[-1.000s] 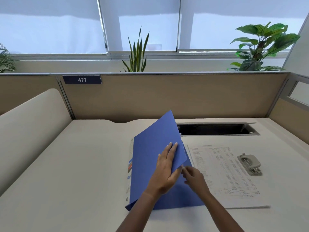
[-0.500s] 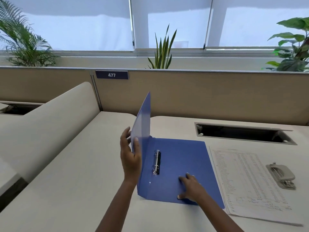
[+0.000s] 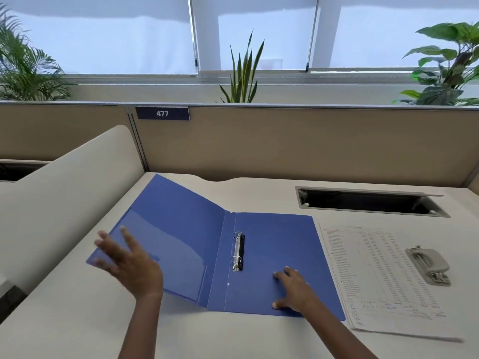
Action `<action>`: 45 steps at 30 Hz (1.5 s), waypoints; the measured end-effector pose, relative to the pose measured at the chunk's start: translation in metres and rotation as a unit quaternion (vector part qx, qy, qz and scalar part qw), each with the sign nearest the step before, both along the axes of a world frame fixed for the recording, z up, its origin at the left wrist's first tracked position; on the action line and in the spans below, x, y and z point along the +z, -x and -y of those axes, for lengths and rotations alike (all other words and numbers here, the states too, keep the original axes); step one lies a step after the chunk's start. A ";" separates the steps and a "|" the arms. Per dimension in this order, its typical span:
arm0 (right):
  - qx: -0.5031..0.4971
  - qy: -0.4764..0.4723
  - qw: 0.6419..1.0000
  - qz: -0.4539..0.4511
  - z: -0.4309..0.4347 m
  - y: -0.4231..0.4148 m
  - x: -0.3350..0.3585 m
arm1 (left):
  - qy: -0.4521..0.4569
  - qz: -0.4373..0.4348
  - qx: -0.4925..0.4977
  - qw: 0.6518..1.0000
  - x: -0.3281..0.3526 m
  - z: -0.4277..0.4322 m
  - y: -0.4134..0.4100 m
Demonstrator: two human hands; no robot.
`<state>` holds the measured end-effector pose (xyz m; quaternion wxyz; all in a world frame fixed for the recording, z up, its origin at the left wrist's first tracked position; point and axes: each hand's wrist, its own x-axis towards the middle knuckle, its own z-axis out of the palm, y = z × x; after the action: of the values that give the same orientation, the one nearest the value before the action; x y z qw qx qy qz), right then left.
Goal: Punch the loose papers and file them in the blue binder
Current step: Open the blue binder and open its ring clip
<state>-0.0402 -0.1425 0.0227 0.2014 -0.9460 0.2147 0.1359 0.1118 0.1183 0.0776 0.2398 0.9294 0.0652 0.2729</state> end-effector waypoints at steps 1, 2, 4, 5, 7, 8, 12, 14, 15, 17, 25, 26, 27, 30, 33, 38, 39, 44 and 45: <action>-0.002 -0.001 1.000 0.000 0.000 0.000 0.000 | -0.056 -0.033 -0.037 0.997 -0.007 0.003 -0.001; -0.003 -0.001 1.000 0.001 0.000 0.000 0.000 | -0.111 -0.071 -0.077 0.988 -0.014 0.007 -0.002; -0.005 -0.001 1.000 0.001 0.000 0.000 -0.001 | -0.183 -0.145 -0.152 0.961 -0.027 0.017 -0.002; -0.008 -0.002 1.000 0.000 0.000 -0.001 -0.001 | -0.200 -0.174 -0.183 0.947 -0.032 0.023 -0.002; -0.013 -0.004 1.000 -0.002 0.001 -0.002 -0.001 | -0.223 -0.218 -0.241 0.919 -0.042 0.036 -0.001; -0.016 -0.005 1.000 -0.003 0.001 -0.002 -0.001 | -0.234 -0.240 -0.274 0.902 -0.046 0.042 0.000; -0.049 -0.015 0.999 0.015 -0.002 -0.011 0.001 | -0.268 -0.270 -0.370 0.848 -0.063 0.065 0.006; -0.078 -0.018 0.995 0.052 -0.007 -0.019 0.002 | -0.269 -0.255 -0.392 0.842 -0.069 0.074 0.009; -0.084 -0.015 0.994 0.072 -0.011 -0.023 0.002 | -0.271 -0.244 -0.398 0.842 -0.071 0.077 0.009; -0.084 -0.008 0.991 0.101 -0.020 -0.034 0.001 | -0.271 -0.215 -0.406 0.846 -0.074 0.082 0.009; -0.120 -0.037 0.979 0.159 -0.061 -0.073 -0.010 | -0.240 -0.165 -0.394 0.872 -0.079 0.092 0.016; -0.124 -0.033 0.978 0.165 -0.063 -0.075 -0.011 | -0.235 -0.152 -0.402 0.872 -0.076 0.092 0.018; -0.130 -0.035 0.976 0.170 -0.064 -0.077 -0.011 | -0.249 -0.129 -0.403 0.871 -0.076 0.092 0.019; -0.151 -0.064 0.970 0.180 -0.064 -0.082 -0.013 | -0.260 -0.107 -0.386 0.879 -0.078 0.095 0.019; -0.185 -0.111 0.959 0.186 -0.063 -0.088 -0.015 | -0.276 -0.116 -0.368 0.880 -0.078 0.098 0.023; -0.277 -0.246 0.919 0.135 -0.053 -0.102 -0.006 | -0.286 -0.162 -0.355 0.875 -0.077 0.101 0.026; -0.279 -0.255 0.918 0.119 -0.051 -0.103 -0.003 | -0.270 -0.178 -0.355 0.877 -0.076 0.103 0.026; -0.278 -0.265 0.920 0.075 -0.047 -0.109 0.001 | -0.237 -0.191 -0.353 0.885 -0.072 0.110 0.030; -0.284 -0.272 0.916 0.073 -0.045 -0.110 0.002 | -0.236 -0.196 -0.354 0.883 -0.071 0.112 0.030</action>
<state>0.0702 -0.0977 0.0245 0.4963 -0.7610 0.4140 0.0563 0.0815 0.0066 0.0070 0.0759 0.9543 -0.2889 -0.0108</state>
